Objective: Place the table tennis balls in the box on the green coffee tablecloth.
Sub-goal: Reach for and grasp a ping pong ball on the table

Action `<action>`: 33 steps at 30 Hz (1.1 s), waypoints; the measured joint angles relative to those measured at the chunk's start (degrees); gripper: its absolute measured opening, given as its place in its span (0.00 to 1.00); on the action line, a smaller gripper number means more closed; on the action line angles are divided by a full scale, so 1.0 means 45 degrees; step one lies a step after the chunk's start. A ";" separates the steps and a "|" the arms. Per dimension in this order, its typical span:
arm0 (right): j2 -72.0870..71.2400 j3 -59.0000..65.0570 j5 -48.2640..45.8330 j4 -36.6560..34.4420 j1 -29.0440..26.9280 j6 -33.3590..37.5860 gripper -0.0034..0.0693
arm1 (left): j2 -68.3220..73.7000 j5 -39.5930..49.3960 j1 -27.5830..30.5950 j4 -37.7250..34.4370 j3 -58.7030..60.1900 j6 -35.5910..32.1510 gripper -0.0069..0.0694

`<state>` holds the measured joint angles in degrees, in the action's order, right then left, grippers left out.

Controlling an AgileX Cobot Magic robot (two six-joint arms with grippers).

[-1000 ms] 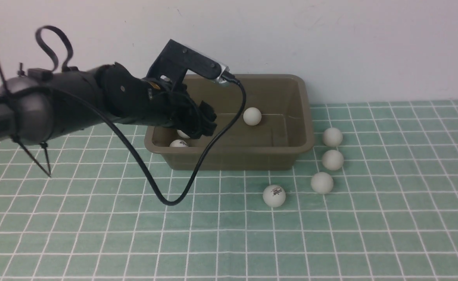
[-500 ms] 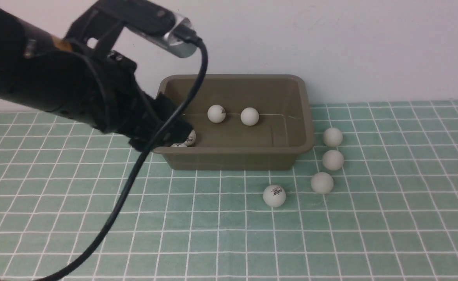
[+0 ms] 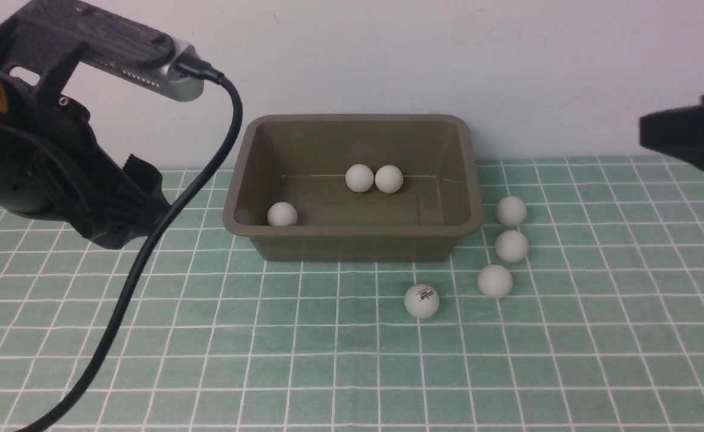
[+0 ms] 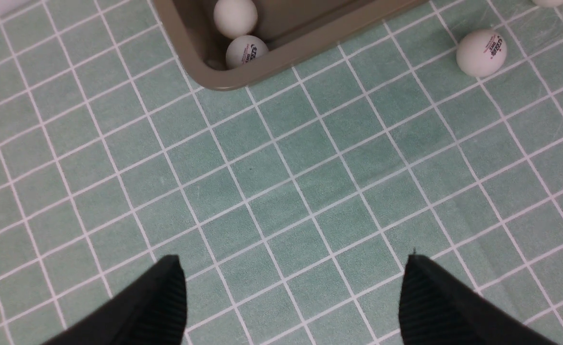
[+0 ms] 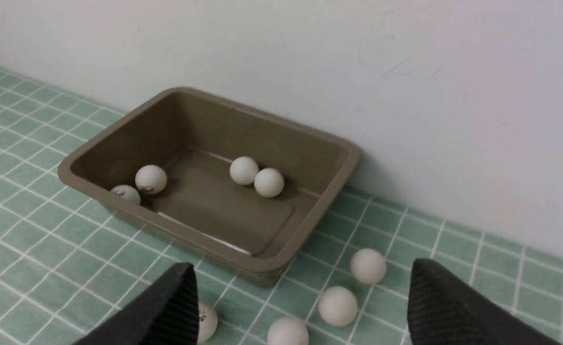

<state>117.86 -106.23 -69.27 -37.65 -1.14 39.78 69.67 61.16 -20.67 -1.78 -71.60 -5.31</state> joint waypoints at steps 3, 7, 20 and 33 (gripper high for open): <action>0.0881 -0.1443 -0.0128 0.0192 0.0408 -0.0200 0.68 | 0.0000 0.0011 0.0000 0.0000 0.0000 0.0000 0.79; 0.1025 -0.2162 -0.0117 0.0837 0.0452 -0.0515 0.66 | 0.0000 0.0011 0.0000 0.0000 0.0000 0.0000 0.79; 0.1618 -0.2200 0.0142 0.2519 0.0749 -0.0919 0.70 | 0.0000 0.0011 0.0000 -0.0039 0.0000 0.0012 0.79; 0.3520 -0.2200 0.1451 0.2696 0.1104 -0.1010 0.70 | 0.0000 0.0011 0.0000 -0.0051 0.0000 0.0108 0.79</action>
<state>133.70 -116.13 -62.74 -25.51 3.83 35.23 69.67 61.21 -20.67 -2.01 -71.60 -4.82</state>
